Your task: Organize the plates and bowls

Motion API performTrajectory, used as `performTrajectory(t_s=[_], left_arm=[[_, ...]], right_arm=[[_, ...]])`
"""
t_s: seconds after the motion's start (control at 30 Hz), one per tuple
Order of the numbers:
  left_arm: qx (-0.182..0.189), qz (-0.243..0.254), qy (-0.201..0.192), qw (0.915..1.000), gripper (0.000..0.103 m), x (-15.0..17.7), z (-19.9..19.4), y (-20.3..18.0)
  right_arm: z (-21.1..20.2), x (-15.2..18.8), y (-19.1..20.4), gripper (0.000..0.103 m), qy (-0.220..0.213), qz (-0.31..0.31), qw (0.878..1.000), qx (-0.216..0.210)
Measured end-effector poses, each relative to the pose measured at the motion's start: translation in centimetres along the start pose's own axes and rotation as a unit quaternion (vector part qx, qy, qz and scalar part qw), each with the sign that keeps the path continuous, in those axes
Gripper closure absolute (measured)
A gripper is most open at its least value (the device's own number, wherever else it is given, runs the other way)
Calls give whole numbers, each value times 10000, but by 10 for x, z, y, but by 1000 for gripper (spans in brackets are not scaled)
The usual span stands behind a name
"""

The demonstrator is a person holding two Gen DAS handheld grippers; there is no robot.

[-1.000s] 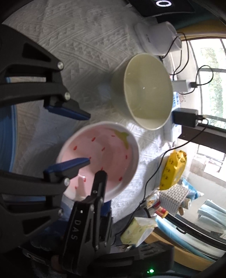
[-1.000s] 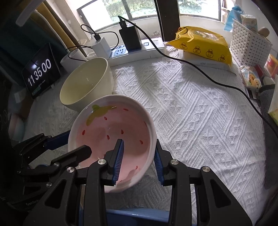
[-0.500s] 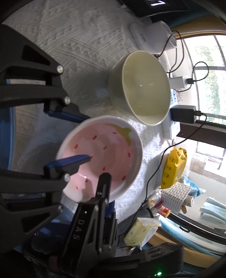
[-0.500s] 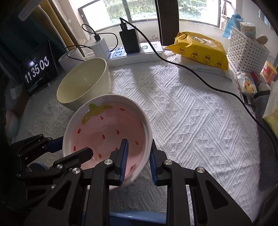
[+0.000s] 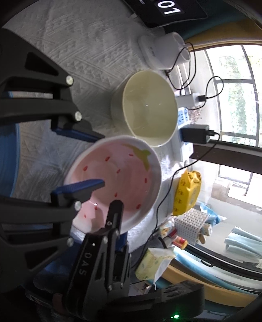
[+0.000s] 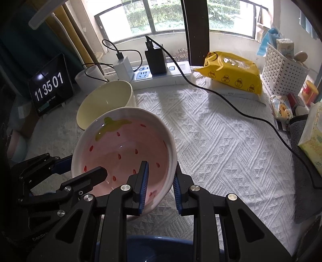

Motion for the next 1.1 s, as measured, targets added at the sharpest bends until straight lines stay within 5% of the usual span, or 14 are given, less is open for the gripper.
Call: performTrajectory(t_s=[1.1], left_arm=[[-45, 220, -629, 9978, 64, -2, -69, -28]], right_arm=[[-71, 2, 17, 78, -552, -128, 9984, 70]])
Point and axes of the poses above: each gripper's, at about its wrist camera, not at the fingertips, and z roughly the way its jaws point, y to its left, x to its underside, the point moved 2 cm from there along z, roughly the way its jaws point, and after that the axes turned 9 degrees about x, right-handed, at the moved point
